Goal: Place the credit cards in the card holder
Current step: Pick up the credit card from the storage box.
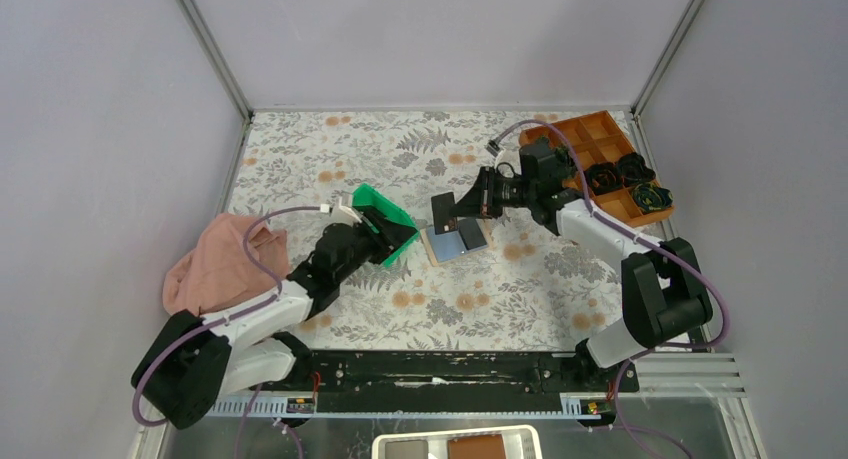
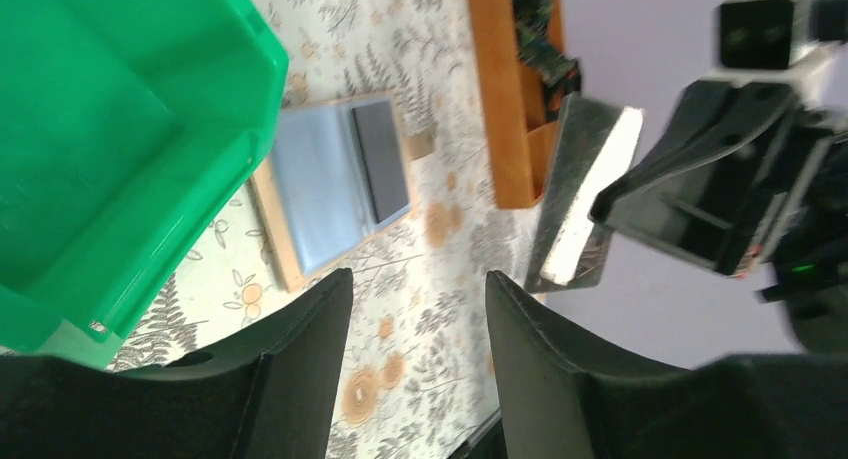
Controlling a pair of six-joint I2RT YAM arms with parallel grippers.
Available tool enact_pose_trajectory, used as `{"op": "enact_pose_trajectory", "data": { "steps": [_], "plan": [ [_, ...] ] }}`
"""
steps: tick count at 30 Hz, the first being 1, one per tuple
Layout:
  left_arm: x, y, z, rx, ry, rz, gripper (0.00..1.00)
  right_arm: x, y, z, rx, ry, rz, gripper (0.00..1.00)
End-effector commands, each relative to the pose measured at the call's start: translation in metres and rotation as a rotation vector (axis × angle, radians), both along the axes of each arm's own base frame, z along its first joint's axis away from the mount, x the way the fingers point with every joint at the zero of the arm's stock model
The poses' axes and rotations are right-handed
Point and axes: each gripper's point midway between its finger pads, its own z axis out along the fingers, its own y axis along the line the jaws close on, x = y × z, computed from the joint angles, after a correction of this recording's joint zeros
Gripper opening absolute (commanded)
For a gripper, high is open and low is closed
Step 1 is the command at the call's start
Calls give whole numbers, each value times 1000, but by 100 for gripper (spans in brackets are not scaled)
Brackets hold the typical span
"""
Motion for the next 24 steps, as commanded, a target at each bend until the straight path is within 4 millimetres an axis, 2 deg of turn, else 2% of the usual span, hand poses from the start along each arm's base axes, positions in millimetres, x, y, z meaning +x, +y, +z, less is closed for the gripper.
{"op": "enact_pose_trajectory", "data": {
  "steps": [1, 6, 10, 16, 24],
  "plan": [
    [1, -14, -14, 162, 3, -66, 57, 5, -20, -19, -219, -62, 24, 0],
    [-5, -34, -41, 286, 62, -137, 50, 10, -35, -50, -379, -30, 31, 0],
    [-6, -44, -64, 380, 117, -165, 37, 13, -42, -66, -456, -20, 43, 0],
    [-3, -43, -94, 505, 198, -148, 20, 20, -47, -82, -520, 0, 63, 0],
    [9, -43, -111, 592, 239, -129, 12, 30, -48, -97, -558, 1, 82, 0]
  ]
}}
